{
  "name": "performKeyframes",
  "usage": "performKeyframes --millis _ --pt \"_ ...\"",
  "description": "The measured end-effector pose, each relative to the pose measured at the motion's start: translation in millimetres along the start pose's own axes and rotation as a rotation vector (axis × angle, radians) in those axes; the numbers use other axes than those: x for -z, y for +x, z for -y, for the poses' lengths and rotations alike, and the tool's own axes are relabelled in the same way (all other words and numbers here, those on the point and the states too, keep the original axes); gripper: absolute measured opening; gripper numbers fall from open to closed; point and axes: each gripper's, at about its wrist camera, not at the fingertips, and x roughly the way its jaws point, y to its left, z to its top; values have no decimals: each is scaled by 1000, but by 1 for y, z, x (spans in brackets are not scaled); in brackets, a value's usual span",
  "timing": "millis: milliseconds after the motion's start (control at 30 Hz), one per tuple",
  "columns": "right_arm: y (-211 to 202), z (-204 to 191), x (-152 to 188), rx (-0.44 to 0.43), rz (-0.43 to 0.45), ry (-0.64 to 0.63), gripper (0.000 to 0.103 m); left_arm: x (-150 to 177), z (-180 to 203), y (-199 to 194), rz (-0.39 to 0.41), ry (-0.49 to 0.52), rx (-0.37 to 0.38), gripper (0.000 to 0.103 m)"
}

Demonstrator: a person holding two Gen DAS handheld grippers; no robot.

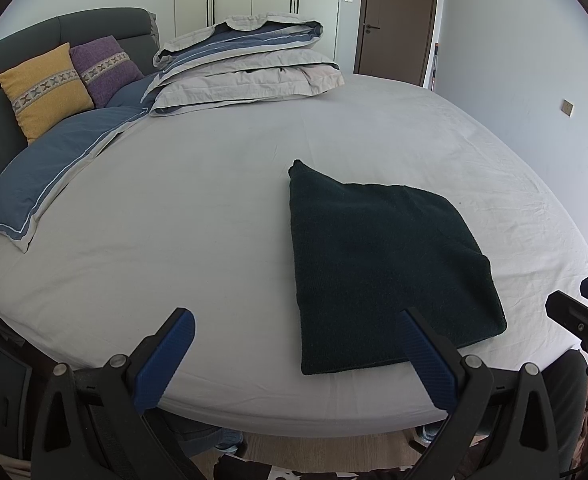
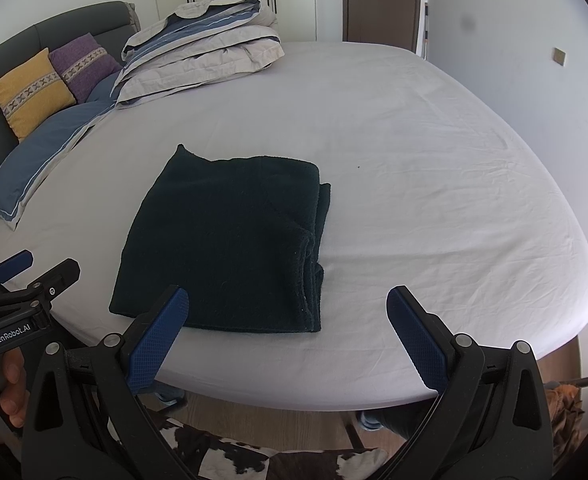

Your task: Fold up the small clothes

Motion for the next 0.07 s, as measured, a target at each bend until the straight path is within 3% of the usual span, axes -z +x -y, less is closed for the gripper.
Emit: performKeyframes --millis 67 --pt "-1 0 0 -1 0 -1 101 -1 -1 1 -1 -1 1 103"
